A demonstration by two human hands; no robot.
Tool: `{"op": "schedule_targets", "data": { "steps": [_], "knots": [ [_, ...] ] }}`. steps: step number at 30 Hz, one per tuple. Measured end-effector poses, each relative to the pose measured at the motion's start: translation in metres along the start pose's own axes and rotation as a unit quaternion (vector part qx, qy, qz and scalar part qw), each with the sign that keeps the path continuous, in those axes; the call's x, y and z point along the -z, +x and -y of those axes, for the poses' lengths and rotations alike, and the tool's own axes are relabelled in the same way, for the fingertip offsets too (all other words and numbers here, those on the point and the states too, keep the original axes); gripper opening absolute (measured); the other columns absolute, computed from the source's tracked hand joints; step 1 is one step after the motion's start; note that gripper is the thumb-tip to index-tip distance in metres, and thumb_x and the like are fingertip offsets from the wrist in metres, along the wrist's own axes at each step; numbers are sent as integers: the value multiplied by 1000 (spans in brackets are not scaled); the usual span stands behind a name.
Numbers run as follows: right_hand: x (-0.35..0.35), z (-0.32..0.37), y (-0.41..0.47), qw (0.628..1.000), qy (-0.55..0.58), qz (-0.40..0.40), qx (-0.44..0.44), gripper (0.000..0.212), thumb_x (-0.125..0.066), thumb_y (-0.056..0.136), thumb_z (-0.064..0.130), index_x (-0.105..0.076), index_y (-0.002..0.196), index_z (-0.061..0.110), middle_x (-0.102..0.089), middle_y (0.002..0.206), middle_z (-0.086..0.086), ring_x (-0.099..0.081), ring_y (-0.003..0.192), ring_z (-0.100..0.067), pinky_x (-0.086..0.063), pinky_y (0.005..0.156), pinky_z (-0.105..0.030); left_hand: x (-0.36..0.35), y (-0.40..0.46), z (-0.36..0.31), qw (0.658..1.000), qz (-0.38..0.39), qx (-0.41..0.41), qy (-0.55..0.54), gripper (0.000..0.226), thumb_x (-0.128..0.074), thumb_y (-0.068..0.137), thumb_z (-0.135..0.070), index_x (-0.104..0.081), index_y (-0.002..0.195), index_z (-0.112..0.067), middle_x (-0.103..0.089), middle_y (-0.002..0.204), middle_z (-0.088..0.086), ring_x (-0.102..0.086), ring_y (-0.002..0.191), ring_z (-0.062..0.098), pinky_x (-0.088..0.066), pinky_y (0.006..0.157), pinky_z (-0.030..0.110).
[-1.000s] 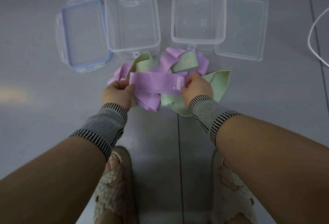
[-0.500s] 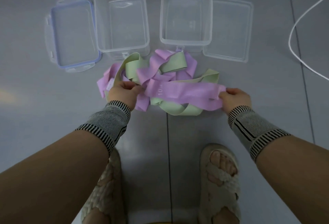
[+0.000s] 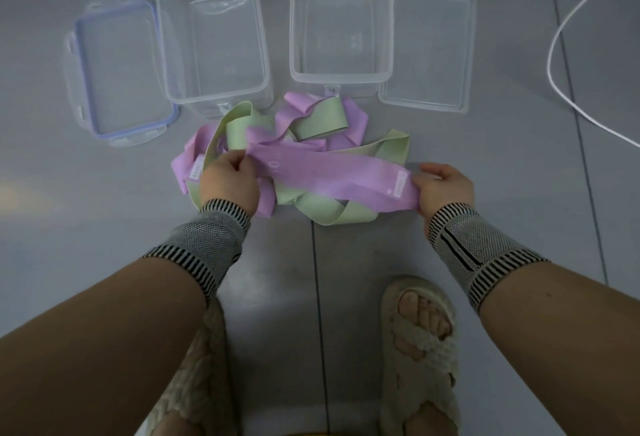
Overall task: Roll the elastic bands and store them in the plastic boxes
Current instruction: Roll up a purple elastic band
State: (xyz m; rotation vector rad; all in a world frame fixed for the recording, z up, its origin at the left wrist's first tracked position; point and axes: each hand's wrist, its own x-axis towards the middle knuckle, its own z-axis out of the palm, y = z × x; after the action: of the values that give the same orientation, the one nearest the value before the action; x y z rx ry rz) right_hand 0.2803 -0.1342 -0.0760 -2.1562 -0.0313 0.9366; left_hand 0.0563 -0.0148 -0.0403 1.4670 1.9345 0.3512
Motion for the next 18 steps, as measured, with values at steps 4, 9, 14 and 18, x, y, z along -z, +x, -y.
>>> {"op": "schedule_targets", "data": {
  "steps": [4,9,14,18],
  "knots": [
    [-1,15,-4,998,35,-27,50,16,-68,77,11,-65,86,24,-64,79,3,-64,77,-18,-55,75,-29,13,22,-1,996,-50,66,-37,28,-44,94,-22,-66,111,-14,-64,99,9,-56,90,24,-40,77,25],
    [-11,11,4,997,76,34,0,34,-76,43,36,-64,72,20,-69,79,-6,-67,76,-26,-57,78,-42,13,25,9,995,0,90,-47,7,-55,89,-22,-62,91,-19,-63,89,4,-57,81,22,-42,74,24],
    [-14,-2,7,994,47,72,-61,17,-71,58,30,-66,67,17,-71,80,-13,-65,73,-28,-56,74,-42,15,25,14,994,26,91,-54,7,-56,90,-21,-62,90,-17,-63,84,3,-57,79,20,-42,74,24],
    [-13,-1,2,994,43,70,-67,14,-68,75,11,-62,66,19,-62,67,-11,-54,61,-24,-47,66,-36,18,26,14,996,12,81,-43,12,-52,91,-20,-64,90,-17,-62,86,4,-56,76,19,-43,72,24]
  ]
}}
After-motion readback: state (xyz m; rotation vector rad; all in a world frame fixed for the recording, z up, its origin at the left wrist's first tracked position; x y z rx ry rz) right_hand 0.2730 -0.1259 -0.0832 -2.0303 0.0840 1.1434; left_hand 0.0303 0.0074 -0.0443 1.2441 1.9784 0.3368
